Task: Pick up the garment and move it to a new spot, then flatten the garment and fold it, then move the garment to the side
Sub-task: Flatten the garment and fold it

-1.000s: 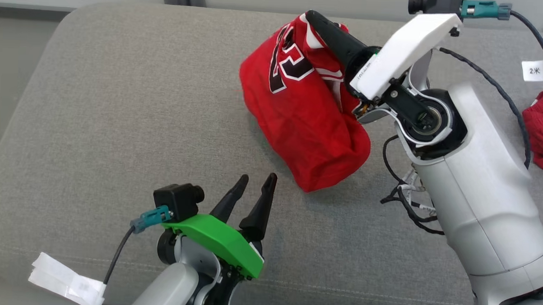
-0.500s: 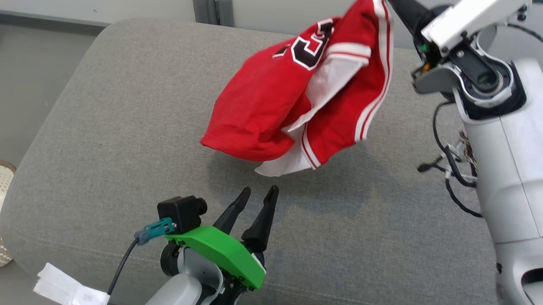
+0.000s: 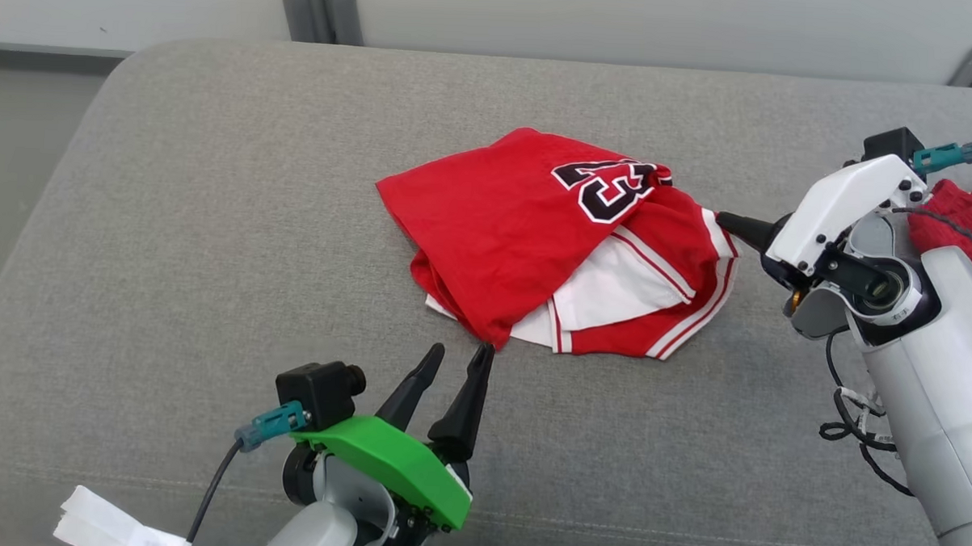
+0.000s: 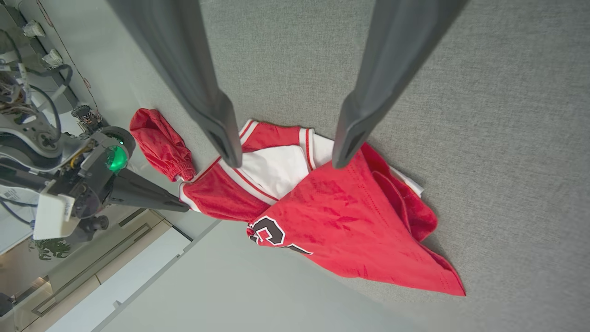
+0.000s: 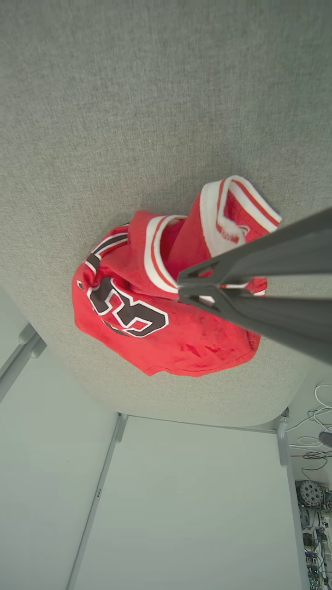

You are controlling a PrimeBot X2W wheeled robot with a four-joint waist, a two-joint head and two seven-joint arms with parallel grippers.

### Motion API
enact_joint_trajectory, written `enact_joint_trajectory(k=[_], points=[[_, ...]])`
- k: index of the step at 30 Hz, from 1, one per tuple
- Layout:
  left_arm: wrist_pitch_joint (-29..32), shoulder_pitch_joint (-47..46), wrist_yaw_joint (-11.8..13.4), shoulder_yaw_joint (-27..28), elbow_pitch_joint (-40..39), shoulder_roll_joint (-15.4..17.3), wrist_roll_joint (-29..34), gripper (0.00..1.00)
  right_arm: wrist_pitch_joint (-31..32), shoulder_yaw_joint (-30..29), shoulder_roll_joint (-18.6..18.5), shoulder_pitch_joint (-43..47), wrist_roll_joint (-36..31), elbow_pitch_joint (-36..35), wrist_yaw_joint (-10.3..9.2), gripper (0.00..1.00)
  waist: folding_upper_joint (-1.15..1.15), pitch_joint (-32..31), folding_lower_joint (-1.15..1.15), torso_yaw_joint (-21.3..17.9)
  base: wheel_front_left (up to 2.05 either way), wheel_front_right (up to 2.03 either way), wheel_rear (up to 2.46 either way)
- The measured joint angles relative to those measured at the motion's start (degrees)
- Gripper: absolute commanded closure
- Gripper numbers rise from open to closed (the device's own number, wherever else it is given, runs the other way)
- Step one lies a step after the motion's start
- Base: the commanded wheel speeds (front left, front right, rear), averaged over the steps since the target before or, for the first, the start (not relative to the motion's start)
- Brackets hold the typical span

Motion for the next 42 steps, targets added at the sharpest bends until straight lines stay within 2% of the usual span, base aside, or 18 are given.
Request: enact_joint_trajectory(k=[5, 10, 12, 14, 17, 20, 23, 24, 29, 32, 35, 36, 37, 38, 42], points=[[0.6, 0.0, 0.0, -0.1, -0.4, 0.2, 0.3, 0.00, 0.7, 0.7, -0.7, 1.5, -1.0, -3.8, 0.01, 1.00, 0.00, 1.3, 0.00, -2.4, 0.00, 0.00, 0.00], [1.6, -0.8, 0.0, -0.5, 0.0, 1.0, 1.1, 0.00, 0.6, -1.2, -3.8, 3.6, -1.9, -6.9, 0.00, 1.00, 0.00, 2.9, 0.00, -4.6, 0.00, 0.00, 0.00], [1.8, -1.7, 0.0, -0.3, 0.3, 1.4, 1.6, 0.00, 0.6, -4.1, -3.3, 3.6, 1.7, -10.4, 0.02, 1.00, 0.00, 3.5, 0.00, -5.4, 0.00, 0.00, 0.00], [2.0, -2.4, 0.0, 0.1, 0.3, 1.5, 1.9, 0.00, 0.8, -7.2, -0.9, 2.9, 7.3, -14.7, 0.89, 1.00, 0.00, 3.9, 0.00, -6.3, 0.00, 0.00, 0.00], [2.2, -3.0, 0.0, 0.2, 0.5, 1.5, 2.0, 0.00, 2.0, -9.6, 1.8, 0.3, 12.3, -21.1, 2.40, 1.00, 0.00, 4.4, 0.00, -7.5, 0.00, 0.00, 0.00], [3.0, -3.9, -0.1, -0.8, 0.7, 1.1, 2.0, 0.00, 3.1, -11.6, 2.0, -1.8, 15.9, -26.6, 2.67, 1.00, 0.00, 4.7, 0.00, -8.4, 0.00, 0.00, 0.00], [3.5, -4.4, -0.4, -2.1, 1.1, 0.4, 2.0, 0.00, 3.7, -11.6, -2.3, -1.8, 12.8, -27.8, 1.62, 1.00, 0.00, 5.2, 0.00, -8.8, 0.00, 0.00, 0.00], [3.8, -4.5, -0.5, -2.7, 1.3, 0.1, 2.0, 0.00, 4.5, -11.6, -6.1, -0.4, 9.9, -27.3, 1.20, 1.00, 0.00, 5.5, 0.00, -8.7, 0.00, 0.00, 0.00], [4.0, -4.7, -0.6, -3.0, 1.9, 0.0, 2.0, 0.00, 3.4, -12.2, -15.0, 4.9, -1.0, -23.1, 0.66, 1.00, 0.00, 6.3, 0.00, -8.4, 0.00, 0.00, 0.00], [4.1, -4.7, -0.6, -3.3, 2.0, 0.0, 2.0, 0.00, 3.4, -11.7, -17.8, 8.5, -5.0, -21.4, 0.66, 1.00, 0.00, 6.8, 0.00, -8.1, 0.00, 0.00, 0.00], [4.5, -4.8, -0.6, -3.4, 2.1, 0.0, 2.0, 0.00, 3.4, -11.3, -17.9, 11.5, -6.2, -20.8, 0.66, 1.00, 0.00, 7.5, 0.00, -7.8, 0.00, 0.00, 0.00], [4.5, -4.8, -0.6, -3.5, 2.1, 0.0, 2.0, 0.00, 3.4, -11.3, -17.5, 12.1, -6.5, -20.7, 0.66, 0.93, 0.00, 7.7, 0.00, -7.7, 0.00, 0.00, 0.00], [4.5, -4.8, -0.6, -3.5, 2.1, 0.0, 2.0, 0.00, 2.9, -11.3, -17.0, 12.7, -6.7, -20.7, 0.66, 0.67, 0.00, 8.0, 0.00, -7.6, 0.00, 0.00, 0.00], [4.5, -4.9, -0.6, -3.5, 2.2, 0.0, 2.0, 0.00, 2.4, -11.3, -16.3, 13.0, -6.7, -20.7, 0.66, 0.00, 0.00, 8.2, 0.00, -7.5, 0.00, 0.00, 0.00], [4.6, -5.5, -1.0, -4.0, 2.3, 0.0, 2.1, 0.00, -0.7, -12.0, -12.7, 13.8, -6.8, -21.8, 0.66, 0.00, 0.00, 9.3, 0.00, -7.3, 0.00, 0.00, 0.00]])
